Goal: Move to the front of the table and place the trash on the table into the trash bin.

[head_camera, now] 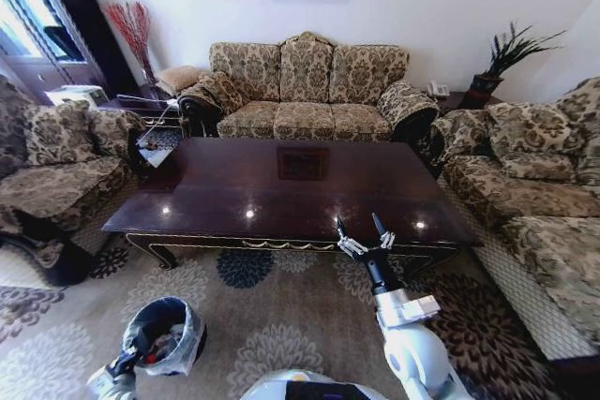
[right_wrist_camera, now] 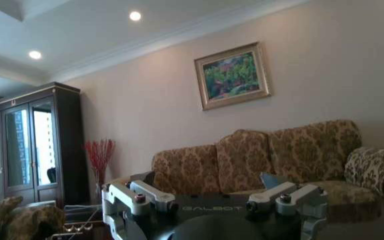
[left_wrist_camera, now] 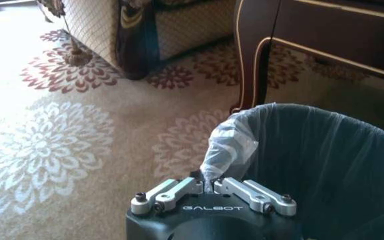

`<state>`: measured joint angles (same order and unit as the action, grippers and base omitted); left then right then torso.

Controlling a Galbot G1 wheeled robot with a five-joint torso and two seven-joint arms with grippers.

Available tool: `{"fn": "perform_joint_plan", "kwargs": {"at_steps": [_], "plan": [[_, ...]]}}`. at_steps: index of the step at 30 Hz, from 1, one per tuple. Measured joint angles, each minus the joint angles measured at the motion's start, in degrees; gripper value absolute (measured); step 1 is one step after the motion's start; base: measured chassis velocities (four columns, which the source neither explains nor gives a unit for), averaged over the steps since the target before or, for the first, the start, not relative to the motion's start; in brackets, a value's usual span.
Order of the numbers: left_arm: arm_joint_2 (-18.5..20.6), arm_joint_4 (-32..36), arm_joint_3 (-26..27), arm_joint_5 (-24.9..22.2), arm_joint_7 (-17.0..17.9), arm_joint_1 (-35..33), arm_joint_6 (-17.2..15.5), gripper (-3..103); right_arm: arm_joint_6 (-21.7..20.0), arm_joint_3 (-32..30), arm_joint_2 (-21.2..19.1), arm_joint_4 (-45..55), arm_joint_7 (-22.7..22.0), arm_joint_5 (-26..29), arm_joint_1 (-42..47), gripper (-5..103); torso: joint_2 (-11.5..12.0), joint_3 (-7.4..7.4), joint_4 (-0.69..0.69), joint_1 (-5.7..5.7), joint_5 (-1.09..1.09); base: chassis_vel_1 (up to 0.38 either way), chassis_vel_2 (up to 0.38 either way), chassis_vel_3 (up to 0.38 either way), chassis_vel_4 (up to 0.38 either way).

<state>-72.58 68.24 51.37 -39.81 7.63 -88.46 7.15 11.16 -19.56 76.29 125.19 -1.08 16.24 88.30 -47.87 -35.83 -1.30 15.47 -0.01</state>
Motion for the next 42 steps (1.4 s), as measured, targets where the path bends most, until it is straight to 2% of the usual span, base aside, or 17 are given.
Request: {"fn": "perform_joint_plan", "kwargs": {"at_steps": [3, 10, 11, 14, 18, 24, 26, 28, 30, 32, 34, 36, 37, 39, 40, 42], "plan": [[0.8, -3.4, -0.1, 0.0, -0.1, 1.9, 1.6, 2, 1.7, -0.6, 0.1, -1.7, 0.2, 0.2, 0.8, 100, 1.1, 0.58, 0.00, -0.48, 0.00, 0.000, 0.000, 0.000, 0.000], [2.2, -9.7, -0.5, -1.4, -0.1, 5.3, 1.7, 2, 3.0, -1.4, -0.7, -3.0, 0.1, 0.6, 2.0, 100, 2.7, 1.49, 0.01, -1.17, 0.00, 0.000, 0.000, 0.000, 0.000], [2.6, -11.4, -0.8, -2.7, -0.4, 6.0, 1.6, 2, 3.1, -1.4, -0.6, -3.1, 0.1, 0.6, 2.0, 100, 3.2, 1.76, 0.01, -1.39, -0.02, 0.000, 0.000, 0.000, 0.000], [2.9, -12.6, -1.1, -3.6, -1.4, 6.8, 1.5, 2, 3.1, -1.4, -0.5, -3.1, 0.1, 0.5, 2.0, 100, 3.8, 2.13, -0.02, -1.67, 0.01, 0.000, 0.000, 0.000, 0.000], [3.1, -13.9, -2.0, -4.0, -1.9, 8.1, 1.6, 2, 3.2, -1.2, -0.1, -3.5, 0.2, 0.2, 2.1, 100, 4.9, 2.82, 0.03, -2.11, 0.03, 0.000, 0.000, 0.000, 0.000], [2.9, -14.1, -2.5, -3.9, -1.6, 8.6, 1.3, 2, 3.3, -1.6, -0.4, -3.4, 0.3, 0.0, 2.9, 100, 6.1, 3.49, 0.00, -2.58, 0.00, 0.000, 0.000, 0.000, 0.000], [2.8, -13.4, -2.5, -3.6, -1.3, 8.4, 1.0, 0, 3.3, -1.8, -0.6, -3.2, 0.3, 0.1, 3.0, 100, 6.2, 3.59, 0.01, -2.64, 0.00, 0.000, 0.000, 0.000, 0.000], [2.7, -12.8, -2.3, -3.4, -1.1, 8.1, 0.8, 4, 3.3, -2.0, -0.7, -3.1, 0.3, 0.3, 2.9, 100, 6.3, 3.63, 0.02, -2.65, 0.02, 0.000, 0.000, 0.000, 0.000], [2.6, -11.7, -1.6, -3.3, -0.6, 7.4, 0.4, 14, 3.2, -2.2, -0.9, -2.8, 0.3, 0.5, 2.9, 100, 6.3, 3.64, 0.00, -2.65, 0.09, 0.000, 0.000, 0.000, 0.000], [2.3, -10.3, -0.9, -2.8, -0.4, 6.3, -0.5, 24, 3.1, -2.2, -1.0, -2.6, 0.3, 0.7, 2.6, 100, 6.3, 3.63, 0.00, -2.65, 0.00, 0.000, 0.000, 0.000, 0.000], [2.3, -10.1, -0.7, -2.5, -0.5, 6.0, -0.5, 24, 3.1, -2.3, -1.0, -2.6, 0.3, 0.8, 2.6, 100, 6.2, 3.62, 0.00, -2.64, 0.00, 0.000, 0.000, 0.000, 0.000], [2.2, -9.9, -0.2, -1.5, -0.7, 5.3, -0.5, 36, 3.0, -2.3, -1.0, -2.6, 0.2, 0.9, 2.5, 100, 6.2, 3.58, 0.00, -2.62, 0.03, 0.000, 0.000, 0.000, 0.000], [2.2, -9.9, -0.2, -1.5, -0.7, 5.3, -0.5, 36, 3.0, -2.3, -1.0, -2.6, 0.2, 0.9, 2.5, 100, 6.2, 3.58, 0.00, -2.62, 0.03, 0.000, 0.000, 0.000, 0.000], [1.9, -8.5, 0.7, -0.8, -0.4, 3.9, -0.9, 46, 2.8, -2.3, -1.2, -2.4, 0.2, 1.4, 2.4, 100, 6.1, 3.53, 0.01, -2.57, 0.00, 0.000, 0.000, 0.000, 0.000], [1.9, -8.5, 0.7, -0.8, -0.4, 3.9, -0.9, 46, 2.8, -2.3, -1.2, -2.4, 0.2, 1.4, 2.4, 100, 6.1, 3.53, 0.01, -2.57, 0.00, 0.000, 0.000, 0.000, 0.000], [1.6, -5.9, 2.1, -0.4, -0.2, 1.6, -1.6, 57, 2.2, -2.3, -1.5, -1.9, 0.2, 2.0, 1.8, 100, 6.0, 3.50, 0.03, -2.55, -0.01, 0.000, 0.000, 0.000, 0.000]]}}
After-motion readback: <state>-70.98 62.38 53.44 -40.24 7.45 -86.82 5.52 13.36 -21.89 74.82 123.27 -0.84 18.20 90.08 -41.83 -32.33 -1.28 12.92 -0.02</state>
